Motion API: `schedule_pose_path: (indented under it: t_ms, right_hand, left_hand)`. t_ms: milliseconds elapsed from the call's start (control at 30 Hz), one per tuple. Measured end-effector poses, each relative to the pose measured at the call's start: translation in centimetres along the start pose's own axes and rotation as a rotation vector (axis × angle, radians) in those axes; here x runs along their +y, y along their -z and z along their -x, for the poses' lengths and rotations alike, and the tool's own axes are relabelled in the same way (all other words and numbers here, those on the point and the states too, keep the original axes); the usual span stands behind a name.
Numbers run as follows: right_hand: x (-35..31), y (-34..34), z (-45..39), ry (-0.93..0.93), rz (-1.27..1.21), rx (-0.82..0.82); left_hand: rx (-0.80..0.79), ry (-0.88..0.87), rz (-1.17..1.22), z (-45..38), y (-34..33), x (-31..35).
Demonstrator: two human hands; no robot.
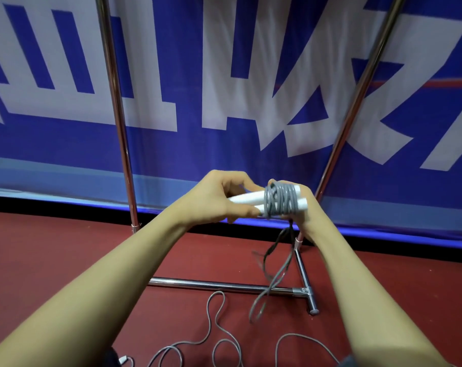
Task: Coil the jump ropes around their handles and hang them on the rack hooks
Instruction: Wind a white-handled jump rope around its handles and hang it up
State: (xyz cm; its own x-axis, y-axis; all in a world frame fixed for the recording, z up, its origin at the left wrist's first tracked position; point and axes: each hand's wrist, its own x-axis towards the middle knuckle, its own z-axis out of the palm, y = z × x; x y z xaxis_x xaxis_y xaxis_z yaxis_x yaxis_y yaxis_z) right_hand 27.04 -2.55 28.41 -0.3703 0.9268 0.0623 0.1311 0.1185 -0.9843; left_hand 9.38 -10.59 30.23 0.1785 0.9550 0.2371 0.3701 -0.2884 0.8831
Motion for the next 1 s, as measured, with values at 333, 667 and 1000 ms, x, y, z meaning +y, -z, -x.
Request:
schedule_pose_path:
  t_ms: [333, 667, 1000]
  right_hand:
    - [1.3, -1.0, -0.1, -0.056, -0.040, -0.278]
    - [0.5, -1.7, 1.3, -0.107, -0.178, -0.560]
    - [0.3, -0.6, 1.1, -0.035, 0.019, -0.509]
  left_hand:
    - [0.337, 0.114, 0.144, -1.1, 0.4, -1.2]
    - [0.416, 0.106, -0.132, -1.2, -0.3, -3.0]
    - [0.229, 0.158, -0.472, -1.2, 0.2, -4.5]
